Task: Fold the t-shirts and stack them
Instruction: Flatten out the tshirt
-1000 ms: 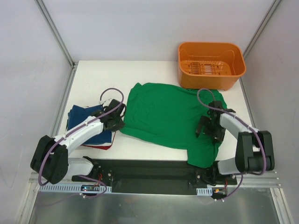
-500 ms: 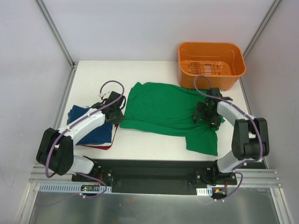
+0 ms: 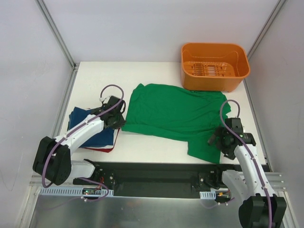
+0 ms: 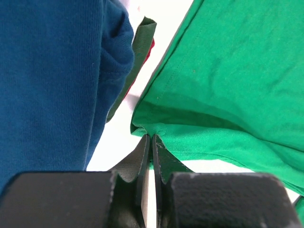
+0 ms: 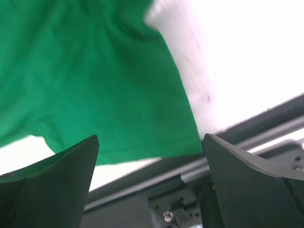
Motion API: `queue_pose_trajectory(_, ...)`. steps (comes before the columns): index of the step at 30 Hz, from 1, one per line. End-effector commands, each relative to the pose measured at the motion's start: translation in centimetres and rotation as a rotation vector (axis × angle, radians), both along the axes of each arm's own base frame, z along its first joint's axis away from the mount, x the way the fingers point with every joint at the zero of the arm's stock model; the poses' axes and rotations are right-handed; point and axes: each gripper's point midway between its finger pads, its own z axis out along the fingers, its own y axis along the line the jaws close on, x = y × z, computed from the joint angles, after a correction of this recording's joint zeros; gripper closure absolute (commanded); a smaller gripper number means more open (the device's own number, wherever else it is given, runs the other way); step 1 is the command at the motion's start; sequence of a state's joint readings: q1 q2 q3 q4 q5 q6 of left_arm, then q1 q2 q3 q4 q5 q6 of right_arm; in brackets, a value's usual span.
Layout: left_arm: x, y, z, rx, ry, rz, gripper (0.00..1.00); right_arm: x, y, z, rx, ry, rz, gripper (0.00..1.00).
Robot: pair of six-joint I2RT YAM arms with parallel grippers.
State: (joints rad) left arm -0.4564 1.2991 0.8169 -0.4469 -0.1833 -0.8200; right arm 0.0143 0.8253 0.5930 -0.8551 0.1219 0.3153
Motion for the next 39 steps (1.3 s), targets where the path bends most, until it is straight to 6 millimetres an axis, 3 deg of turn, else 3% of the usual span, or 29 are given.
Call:
queue_pose_trajectory(1, -0.1, -0.3, 0.8, -0.034, -0.026, -0.022, 1.0, -3.1, 1.7, -0.9, 0.103, 0.111, -0.043, 0.01)
queue_pose_trajectory(3, -0.2, -0.2, 0.7, -0.032, -0.026, -0.018, 1.0, -3.3, 2.8, -1.2, 0.161, 0.149, -0.027, 0.02)
queue_pose_trajectory(8, -0.3, -0.6, 0.7, -0.053, -0.021, -0.019, 1.0, -3.7, 4.1, -2.3, 0.234, 0.201, -0.003, 0.18)
queue_pose_trajectory(10, -0.2, -0.7, 0.8, -0.055, -0.022, -0.02, 1.0, -3.8, 4.0, -2.6, 0.23, 0.224, 0.001, 0.23)
queue_pose_trajectory(18, -0.2, -0.5, 1.3, -0.053, -0.046, -0.032, 1.0, -3.9, 4.2, -4.3, 0.239, 0.269, -0.002, 0.31)
queue_pose_trajectory(24, -0.2, -0.8, 1.2, -0.055, -0.036, -0.046, 1.0, -3.2, 2.4, -4.5, 0.138, 0.281, -0.022, 0.41)
queue_pose_trajectory(27, 0.1, -0.6, 1.4, -0.039, -0.046, -0.055, 1.0, -2.5, 1.5, -4.7, 0.085, 0.272, -0.01, 0.55)
queue_pose_trajectory(30, 0.5, -0.4, 1.7, -0.015, -0.061, -0.066, 1.0, -1.9, 0.7, -4.8, 0.035, 0.297, 0.009, 0.62)
queue_pose_trajectory(35, 0.6, -0.4, 1.8, -0.01, -0.066, -0.079, 1.0, 0.3, 1.8, -5.8, 0.097, 0.261, 0.063, 0.73)
queue_pose_trajectory(38, 0.6, -0.3, 2.1, -0.009, -0.078, -0.077, 1.0, 1.8, 1.5, -5.4, 0.077, 0.223, 0.099, 0.87)
queue_pose_trajectory(39, 0.6, -0.3, 2.1, -0.009, -0.079, -0.078, 1.0, 2.5, 1.7, -5.0, 0.079, 0.194, 0.114, 0.99)
